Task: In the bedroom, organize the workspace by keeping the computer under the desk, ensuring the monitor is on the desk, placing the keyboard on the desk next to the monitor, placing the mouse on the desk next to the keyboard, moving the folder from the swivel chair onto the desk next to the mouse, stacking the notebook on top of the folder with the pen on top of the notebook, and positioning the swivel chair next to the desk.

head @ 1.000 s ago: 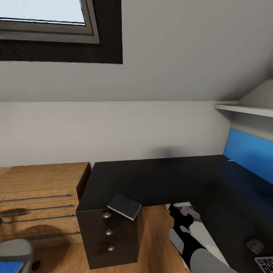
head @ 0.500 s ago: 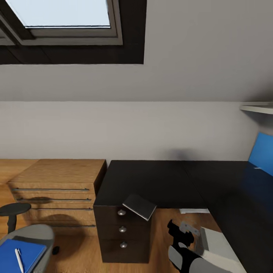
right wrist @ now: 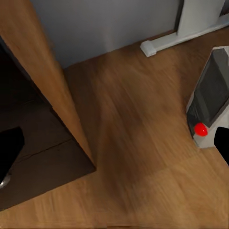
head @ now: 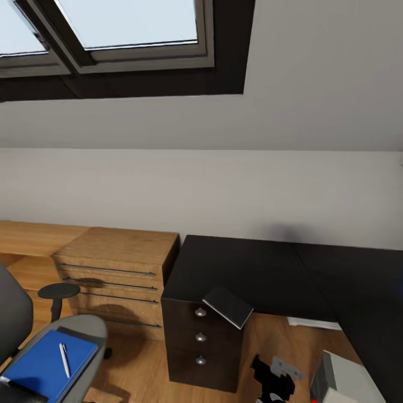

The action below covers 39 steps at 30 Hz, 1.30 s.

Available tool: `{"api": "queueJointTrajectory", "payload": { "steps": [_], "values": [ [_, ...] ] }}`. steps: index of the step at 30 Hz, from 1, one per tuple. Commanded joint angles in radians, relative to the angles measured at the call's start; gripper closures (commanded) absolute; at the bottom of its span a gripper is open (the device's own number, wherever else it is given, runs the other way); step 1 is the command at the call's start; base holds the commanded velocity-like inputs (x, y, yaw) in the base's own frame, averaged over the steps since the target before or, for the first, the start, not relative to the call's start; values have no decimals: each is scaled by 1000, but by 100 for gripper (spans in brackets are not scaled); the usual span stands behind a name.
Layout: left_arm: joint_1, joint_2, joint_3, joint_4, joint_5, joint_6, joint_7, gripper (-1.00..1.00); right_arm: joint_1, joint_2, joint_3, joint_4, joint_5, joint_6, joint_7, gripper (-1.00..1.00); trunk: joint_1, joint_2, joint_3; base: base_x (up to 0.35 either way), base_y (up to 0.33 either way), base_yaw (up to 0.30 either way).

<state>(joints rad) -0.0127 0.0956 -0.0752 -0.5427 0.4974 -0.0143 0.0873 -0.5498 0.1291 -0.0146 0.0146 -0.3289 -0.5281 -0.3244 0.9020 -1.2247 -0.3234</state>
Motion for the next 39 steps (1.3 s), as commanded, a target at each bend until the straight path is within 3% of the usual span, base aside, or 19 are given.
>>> {"api": "queueJointTrajectory", "payload": {
  "steps": [1, 33, 39],
  "values": [
    [-1, -2, -8, 0, 8, -2, 8, -100, 3, 1, 0, 2, -2, -5, 9, -100, 0, -1, -1, 0, 0, 280],
    [-1, -9, -8, 1, 7, -6, 9, -100, 13, 7, 2, 7, -1, -3, 34, -100, 0, -1, -18, 0, 0, 235],
    [-1, -9, -6, 1, 8, -6, 9, -100, 22, 7, 2, 7, 2, 0, 92, -100, 0, -1, -24, 0, 0, 204]
  ]
}}
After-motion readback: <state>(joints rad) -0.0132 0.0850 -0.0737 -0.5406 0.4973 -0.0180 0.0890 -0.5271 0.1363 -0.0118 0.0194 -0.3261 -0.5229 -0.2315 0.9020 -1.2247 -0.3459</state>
